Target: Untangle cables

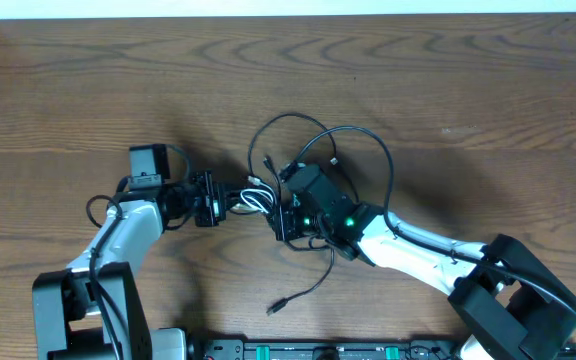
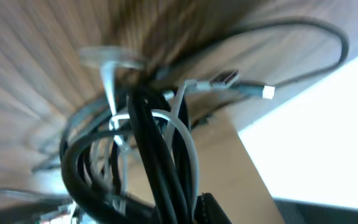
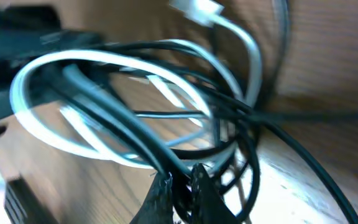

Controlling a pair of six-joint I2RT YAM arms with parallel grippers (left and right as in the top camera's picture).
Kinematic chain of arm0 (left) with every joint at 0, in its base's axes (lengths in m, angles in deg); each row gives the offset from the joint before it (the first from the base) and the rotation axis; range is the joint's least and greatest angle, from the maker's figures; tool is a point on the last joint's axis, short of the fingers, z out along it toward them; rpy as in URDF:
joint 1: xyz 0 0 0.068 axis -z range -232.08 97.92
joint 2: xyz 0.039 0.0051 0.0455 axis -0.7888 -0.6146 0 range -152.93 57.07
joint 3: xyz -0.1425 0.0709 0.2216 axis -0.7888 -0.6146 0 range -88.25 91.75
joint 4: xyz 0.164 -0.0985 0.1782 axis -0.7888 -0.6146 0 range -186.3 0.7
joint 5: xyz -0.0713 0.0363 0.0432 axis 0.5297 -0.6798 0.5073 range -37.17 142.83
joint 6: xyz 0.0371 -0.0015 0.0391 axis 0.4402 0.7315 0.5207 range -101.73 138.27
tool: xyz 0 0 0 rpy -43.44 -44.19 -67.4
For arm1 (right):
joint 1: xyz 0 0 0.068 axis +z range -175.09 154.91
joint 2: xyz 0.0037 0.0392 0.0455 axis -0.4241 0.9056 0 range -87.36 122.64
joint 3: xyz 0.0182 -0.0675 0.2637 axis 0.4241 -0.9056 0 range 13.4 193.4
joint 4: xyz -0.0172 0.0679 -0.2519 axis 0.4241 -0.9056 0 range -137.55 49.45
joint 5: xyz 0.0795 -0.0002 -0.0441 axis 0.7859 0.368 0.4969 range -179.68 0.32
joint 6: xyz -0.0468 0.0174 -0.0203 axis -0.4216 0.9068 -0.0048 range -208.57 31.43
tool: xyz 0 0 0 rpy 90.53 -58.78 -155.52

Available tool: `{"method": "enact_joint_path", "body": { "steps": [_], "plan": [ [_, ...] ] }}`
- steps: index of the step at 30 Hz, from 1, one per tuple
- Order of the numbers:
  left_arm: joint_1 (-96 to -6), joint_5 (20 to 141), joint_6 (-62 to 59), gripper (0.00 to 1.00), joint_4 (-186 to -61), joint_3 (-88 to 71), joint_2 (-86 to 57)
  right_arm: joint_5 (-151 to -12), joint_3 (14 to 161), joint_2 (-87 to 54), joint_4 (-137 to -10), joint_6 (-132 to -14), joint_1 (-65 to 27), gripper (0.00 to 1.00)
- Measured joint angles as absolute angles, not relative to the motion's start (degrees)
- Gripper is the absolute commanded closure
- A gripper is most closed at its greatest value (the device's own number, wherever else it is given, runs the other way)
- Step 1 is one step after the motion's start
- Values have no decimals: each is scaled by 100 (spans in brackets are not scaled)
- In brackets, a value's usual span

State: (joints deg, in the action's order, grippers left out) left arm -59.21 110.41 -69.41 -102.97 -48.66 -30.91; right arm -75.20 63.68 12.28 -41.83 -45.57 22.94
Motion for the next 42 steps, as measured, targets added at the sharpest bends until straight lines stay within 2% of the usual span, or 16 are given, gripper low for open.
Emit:
{"method": "enact_joint_path", "body": {
  "steps": [4, 7, 9, 14, 16, 17, 19, 22, 29, 33, 36, 42],
  "plan": [
    [-6079, 11446, -6993, 92, -10291, -4918, -3094, -7619, 6458, 1223, -4474, -4006, 2267, 98],
    [-6192, 11662, -7048, 92, -10271, -4960, -3096, -7638, 6493, 1217, -4817, -3672, 2180, 94],
    [-6444, 11784, -7065, 92, -10033, -4892, -3081, -7833, 6276, 1289, -5307, -3486, 2047, 90],
    [-6697, 12088, -7120, 92, -9185, -4800, -3048, -7844, 6167, 1289, -5462, -3171, 1686, 89],
    [-6686, 12211, -7142, 92, -8835, -4794, -3048, -7833, 6167, 1291, -5464, -3104, 1644, 83],
    [-6686, 12246, -7150, 92, -8697, -4794, -3048, -7798, 6167, 1287, -5464, -3056, 1607, 77],
    [-6686, 12307, -7153, 92, -8586, -4794, -3048, -7726, 6171, 1271, -5447, -3040, 1537, 59],
    [-6623, 12296, -7056, 92, -8583, -4792, -3048, -7625, 6158, 1164, -5353, -3320, 1443, 45],
    [-6310, 11859, -6624, 92, -8581, -4792, -3048, -7444, 5811, -1, -5149, -4378, 1402, 42],
    [-6074, 11640, -5778, 92, -8555, -4794, -3048, -7343, 5835, -1111, -4561, -4592, 1404, 44],
    [-5875, 11579, -5074, 92, -8437, -4794, -3048, -7313, 5872, -1638, -4087, -4441, 1404, 51],
    [-5405, 11885, -4195, 92, -7528, -4792, -3048, -7328, 5874, -1443, -3995, -3366, 1404, 46]
  ]
}}
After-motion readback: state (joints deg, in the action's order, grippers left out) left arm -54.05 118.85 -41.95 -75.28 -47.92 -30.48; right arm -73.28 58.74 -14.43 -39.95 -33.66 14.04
